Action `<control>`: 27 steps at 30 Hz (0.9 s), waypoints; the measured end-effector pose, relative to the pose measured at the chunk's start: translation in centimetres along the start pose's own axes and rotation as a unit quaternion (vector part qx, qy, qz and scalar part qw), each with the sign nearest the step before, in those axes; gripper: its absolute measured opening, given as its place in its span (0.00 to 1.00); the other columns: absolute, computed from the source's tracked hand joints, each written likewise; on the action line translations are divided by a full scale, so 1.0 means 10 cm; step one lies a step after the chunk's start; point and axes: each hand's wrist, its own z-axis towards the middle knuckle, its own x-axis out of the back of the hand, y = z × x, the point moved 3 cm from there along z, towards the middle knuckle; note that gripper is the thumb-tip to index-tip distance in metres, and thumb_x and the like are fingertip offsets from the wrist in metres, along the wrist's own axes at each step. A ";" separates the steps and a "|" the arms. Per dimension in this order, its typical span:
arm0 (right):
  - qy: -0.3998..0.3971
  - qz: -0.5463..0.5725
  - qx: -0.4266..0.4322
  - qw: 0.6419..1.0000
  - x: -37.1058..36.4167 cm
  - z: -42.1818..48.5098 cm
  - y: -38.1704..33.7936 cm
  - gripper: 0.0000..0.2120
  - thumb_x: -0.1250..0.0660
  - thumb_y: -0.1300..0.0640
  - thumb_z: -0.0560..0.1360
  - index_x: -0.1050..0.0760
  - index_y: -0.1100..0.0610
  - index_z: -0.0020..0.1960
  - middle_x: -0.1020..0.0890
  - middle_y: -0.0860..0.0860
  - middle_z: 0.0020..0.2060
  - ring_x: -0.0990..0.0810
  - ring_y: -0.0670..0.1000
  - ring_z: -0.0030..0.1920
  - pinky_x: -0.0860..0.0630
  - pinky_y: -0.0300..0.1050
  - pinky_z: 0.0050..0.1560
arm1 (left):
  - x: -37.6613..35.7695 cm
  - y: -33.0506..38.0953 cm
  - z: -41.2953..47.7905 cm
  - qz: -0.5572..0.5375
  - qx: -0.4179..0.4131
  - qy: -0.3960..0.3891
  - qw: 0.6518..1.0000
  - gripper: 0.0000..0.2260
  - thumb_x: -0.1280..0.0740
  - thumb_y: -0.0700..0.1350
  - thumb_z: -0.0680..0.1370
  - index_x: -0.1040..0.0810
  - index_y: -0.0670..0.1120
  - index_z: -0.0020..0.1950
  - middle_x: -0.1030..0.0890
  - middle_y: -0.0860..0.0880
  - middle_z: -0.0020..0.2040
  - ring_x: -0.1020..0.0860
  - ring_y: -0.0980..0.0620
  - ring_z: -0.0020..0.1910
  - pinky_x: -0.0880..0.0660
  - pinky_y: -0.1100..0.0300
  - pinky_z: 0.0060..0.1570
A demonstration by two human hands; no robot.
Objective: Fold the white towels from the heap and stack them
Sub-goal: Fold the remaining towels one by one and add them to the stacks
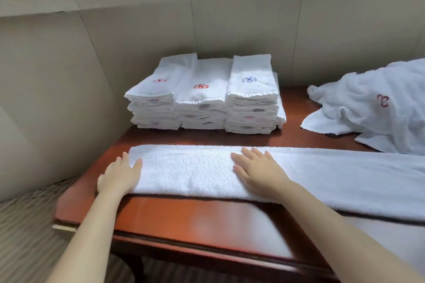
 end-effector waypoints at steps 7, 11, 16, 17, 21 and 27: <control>0.019 0.000 -0.002 1.000 0.01 0.00 -0.03 0.19 0.51 0.47 0.82 0.37 0.47 0.70 0.34 0.50 0.69 0.40 0.54 0.70 0.46 0.53 0.70 | 0.07 -0.07 0.13 -0.106 0.072 0.029 0.991 0.27 0.39 0.57 0.78 0.32 0.40 0.69 0.33 0.39 0.68 0.33 0.37 0.65 0.34 0.46 0.63; 0.022 0.008 -0.005 1.000 0.02 0.00 -0.02 0.19 0.51 0.47 0.82 0.37 0.47 0.71 0.35 0.49 0.71 0.41 0.53 0.72 0.47 0.53 0.71 | 0.19 -0.15 0.22 -0.147 0.098 -0.070 0.982 0.34 0.33 0.57 0.76 0.36 0.34 0.72 0.32 0.37 0.71 0.31 0.38 0.67 0.34 0.51 0.62; 0.038 0.014 -0.005 0.999 0.03 -0.03 -0.05 0.18 0.50 0.47 0.81 0.35 0.48 0.70 0.32 0.50 0.68 0.38 0.54 0.69 0.44 0.52 0.68 | 0.28 -0.23 0.15 -0.205 0.102 -0.140 0.963 0.31 0.31 0.53 0.75 0.34 0.36 0.71 0.29 0.39 0.68 0.29 0.40 0.64 0.32 0.53 0.57; 0.038 0.015 -0.007 0.999 0.04 -0.03 -0.04 0.18 0.49 0.47 0.81 0.34 0.48 0.69 0.31 0.50 0.68 0.38 0.54 0.69 0.44 0.52 0.68 | 0.31 -0.19 0.10 -0.257 0.088 -0.139 0.952 0.27 0.30 0.50 0.75 0.30 0.37 0.69 0.26 0.39 0.64 0.27 0.41 0.61 0.31 0.53 0.55; 0.043 0.117 0.001 0.992 0.09 -0.02 -0.07 0.12 0.44 0.55 0.80 0.24 0.55 0.58 0.24 0.49 0.52 0.34 0.49 0.67 0.42 0.41 0.68 | 0.57 0.27 -0.29 -0.444 -0.059 -0.116 0.886 0.13 0.31 0.44 0.63 0.23 0.43 0.45 0.21 0.44 0.42 0.23 0.47 0.41 0.28 0.57 0.39; 0.026 0.628 -0.192 0.754 0.22 -0.06 -0.29 0.25 0.48 0.42 0.81 0.22 0.61 0.55 0.17 0.58 0.51 0.19 0.56 0.51 0.24 0.49 0.54 | 0.32 1.30 -1.05 -0.422 -0.311 -0.259 0.811 0.09 0.30 0.40 0.75 0.21 0.53 0.50 0.19 0.56 0.46 0.22 0.61 0.41 0.28 0.74 0.40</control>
